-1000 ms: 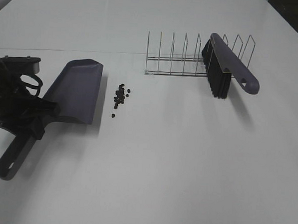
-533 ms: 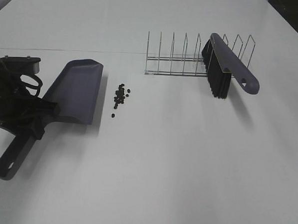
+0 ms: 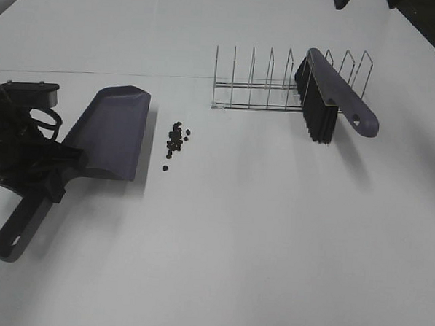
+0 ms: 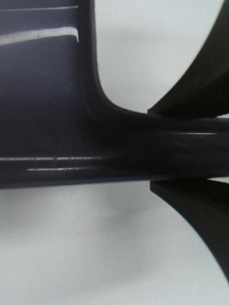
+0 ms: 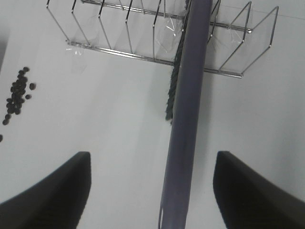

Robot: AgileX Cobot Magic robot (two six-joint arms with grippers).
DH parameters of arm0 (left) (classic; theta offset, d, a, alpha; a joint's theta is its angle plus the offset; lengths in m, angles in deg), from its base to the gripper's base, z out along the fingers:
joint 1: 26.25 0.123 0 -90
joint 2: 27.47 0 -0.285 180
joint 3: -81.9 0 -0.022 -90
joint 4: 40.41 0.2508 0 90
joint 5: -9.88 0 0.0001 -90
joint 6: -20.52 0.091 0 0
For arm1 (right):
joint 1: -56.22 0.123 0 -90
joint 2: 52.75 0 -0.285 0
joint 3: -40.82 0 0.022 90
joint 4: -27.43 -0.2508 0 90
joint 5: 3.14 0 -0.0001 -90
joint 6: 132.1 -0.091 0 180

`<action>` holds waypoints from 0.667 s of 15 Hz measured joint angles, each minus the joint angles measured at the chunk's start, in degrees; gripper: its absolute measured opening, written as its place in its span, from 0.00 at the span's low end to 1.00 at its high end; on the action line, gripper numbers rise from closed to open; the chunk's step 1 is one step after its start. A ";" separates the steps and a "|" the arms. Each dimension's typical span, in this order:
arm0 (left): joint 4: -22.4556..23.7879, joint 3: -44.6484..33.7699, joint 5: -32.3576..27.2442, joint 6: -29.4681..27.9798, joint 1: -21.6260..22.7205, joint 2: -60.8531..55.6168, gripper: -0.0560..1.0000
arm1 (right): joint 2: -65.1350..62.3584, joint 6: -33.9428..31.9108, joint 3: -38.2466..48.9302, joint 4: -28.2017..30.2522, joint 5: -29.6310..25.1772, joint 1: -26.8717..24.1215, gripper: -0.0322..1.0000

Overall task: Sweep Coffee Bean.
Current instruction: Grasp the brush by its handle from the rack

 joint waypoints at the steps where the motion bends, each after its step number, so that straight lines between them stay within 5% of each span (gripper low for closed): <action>1: 0.00 0.00 0.00 0.00 0.00 0.00 0.38 | 4.30 -0.23 -4.07 0.00 -0.40 0.00 0.65; 5: 0.00 0.00 0.00 0.00 0.00 0.00 0.38 | 17.93 -0.63 -16.50 0.23 -0.46 0.00 0.65; 10: 0.00 0.00 0.46 0.00 0.00 0.00 0.38 | 25.10 -1.03 -17.36 4.13 -0.57 -0.63 0.65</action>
